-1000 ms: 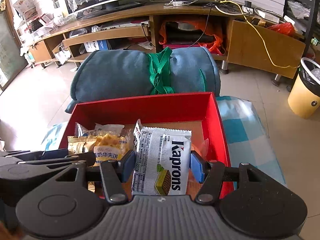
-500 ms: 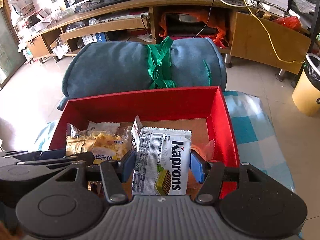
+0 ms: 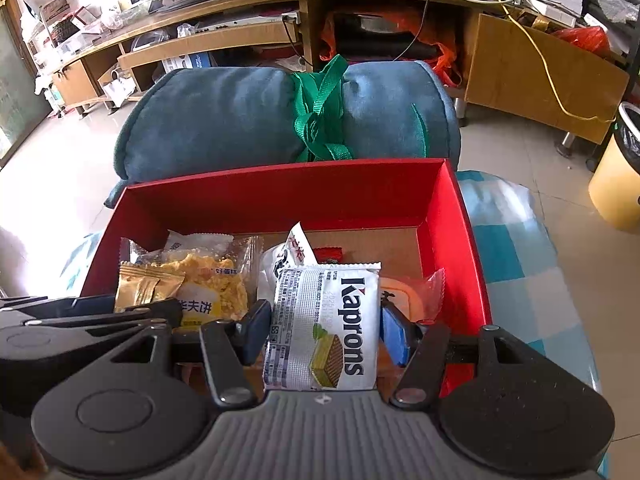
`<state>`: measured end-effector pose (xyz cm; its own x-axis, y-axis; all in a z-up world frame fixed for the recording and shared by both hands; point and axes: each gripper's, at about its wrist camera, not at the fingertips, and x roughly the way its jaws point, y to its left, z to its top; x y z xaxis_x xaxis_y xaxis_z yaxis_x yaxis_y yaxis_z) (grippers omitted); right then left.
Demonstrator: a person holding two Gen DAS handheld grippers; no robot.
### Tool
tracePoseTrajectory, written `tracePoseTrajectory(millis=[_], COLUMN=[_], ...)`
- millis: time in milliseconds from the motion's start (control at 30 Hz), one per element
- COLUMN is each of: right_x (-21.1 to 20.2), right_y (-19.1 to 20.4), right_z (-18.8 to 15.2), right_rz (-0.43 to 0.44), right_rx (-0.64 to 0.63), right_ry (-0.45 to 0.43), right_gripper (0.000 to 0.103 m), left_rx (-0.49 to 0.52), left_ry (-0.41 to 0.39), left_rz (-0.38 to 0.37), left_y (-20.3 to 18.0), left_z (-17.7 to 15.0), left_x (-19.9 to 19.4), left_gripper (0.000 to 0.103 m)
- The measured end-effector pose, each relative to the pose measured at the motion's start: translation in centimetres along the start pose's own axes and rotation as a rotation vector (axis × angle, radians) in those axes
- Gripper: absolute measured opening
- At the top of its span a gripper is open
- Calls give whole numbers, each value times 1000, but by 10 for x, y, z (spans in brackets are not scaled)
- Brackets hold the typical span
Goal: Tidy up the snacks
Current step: 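Lower both snacks into the red box and open both tools, then withdraw both tools from the box toward the sausage pack and Trolli bag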
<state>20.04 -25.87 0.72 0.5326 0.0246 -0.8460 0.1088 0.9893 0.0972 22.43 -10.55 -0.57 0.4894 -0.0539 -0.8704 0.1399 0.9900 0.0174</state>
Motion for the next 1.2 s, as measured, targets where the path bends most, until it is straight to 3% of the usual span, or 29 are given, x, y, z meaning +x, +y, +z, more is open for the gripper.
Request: tracePoseTrajectory(millis=[133, 233, 600, 1200], right_x=[1, 1, -11, -43], right_y=[-1, -2, -2, -9], right_z=[0, 0, 2, -4], right_rz=[-4, -13, -25, -11], right_rx=[0, 0, -14, -1], right_ry=[3, 5, -26, -76], right_gripper=[53, 56, 63, 65], left_rx=[-1, -1, -15, -19], left_ry=[2, -3, -22, -71], left_rz=[-2, 23, 2, -37], left_y=[1, 3, 9, 15], left_z=[0, 0, 0, -9], left_x=[0, 0, -11, -42], left_gripper=[55, 68, 73, 78])
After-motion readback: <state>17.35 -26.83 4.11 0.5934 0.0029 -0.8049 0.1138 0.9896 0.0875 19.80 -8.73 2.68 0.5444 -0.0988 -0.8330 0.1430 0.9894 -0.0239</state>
